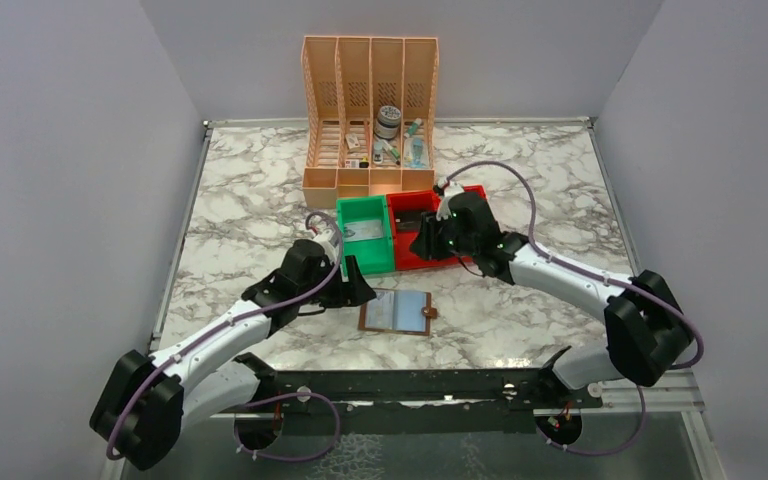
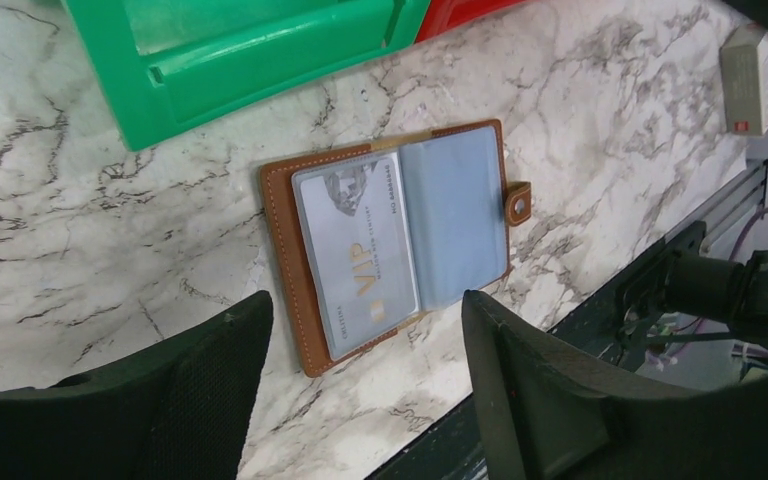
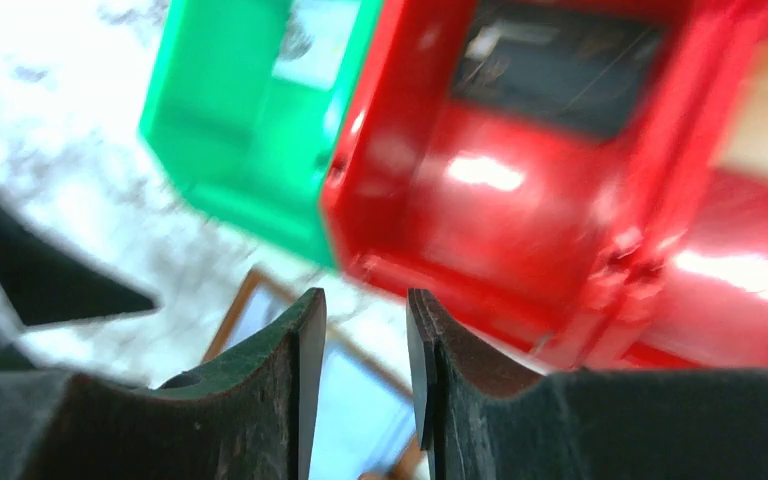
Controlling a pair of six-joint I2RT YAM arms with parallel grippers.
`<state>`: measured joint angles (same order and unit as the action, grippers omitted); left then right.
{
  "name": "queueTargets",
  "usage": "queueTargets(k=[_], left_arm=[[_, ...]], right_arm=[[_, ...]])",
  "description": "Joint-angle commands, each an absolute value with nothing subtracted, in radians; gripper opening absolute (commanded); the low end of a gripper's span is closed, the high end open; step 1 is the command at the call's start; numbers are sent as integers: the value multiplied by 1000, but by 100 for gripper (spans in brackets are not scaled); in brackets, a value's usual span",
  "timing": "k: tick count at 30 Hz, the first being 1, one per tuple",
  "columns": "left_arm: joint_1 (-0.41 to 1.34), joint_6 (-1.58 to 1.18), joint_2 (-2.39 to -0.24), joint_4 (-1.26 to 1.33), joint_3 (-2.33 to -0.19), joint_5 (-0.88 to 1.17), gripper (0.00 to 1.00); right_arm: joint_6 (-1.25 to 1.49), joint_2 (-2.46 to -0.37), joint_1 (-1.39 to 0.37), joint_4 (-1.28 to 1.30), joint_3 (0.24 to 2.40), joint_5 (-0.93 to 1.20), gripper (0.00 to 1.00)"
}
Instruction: Take the credit cards out of the card holder
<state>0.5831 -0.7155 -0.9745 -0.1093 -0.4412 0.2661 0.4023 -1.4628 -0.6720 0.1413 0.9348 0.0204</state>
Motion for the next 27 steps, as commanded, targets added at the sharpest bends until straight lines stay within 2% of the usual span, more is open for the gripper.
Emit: queueTargets(k=[1,3,7,15,22,27], left_arm=[[612,-704,-1032,-49,-442,312,67],[635,-712,-1060,-27,-450,307,63],[682,-720,-1124,-23,-477,256,58],[718,-721,-1238,14,-492,204,51],[722,-716,-1276,48,-497,200,42],[725,-717,-1288,52,-486,205,36]], right_arm=[[643,-1423,-677,-112,729,412,35],[725,-1435,-694,-195,668,472,33],[782,-1458,-736,-256,612,457,32],[821,-1554,-768,-313,604,479,27],[828,-1656,-776,-319,639,484,27],[817,-1679,-777,-194,661,371,25]])
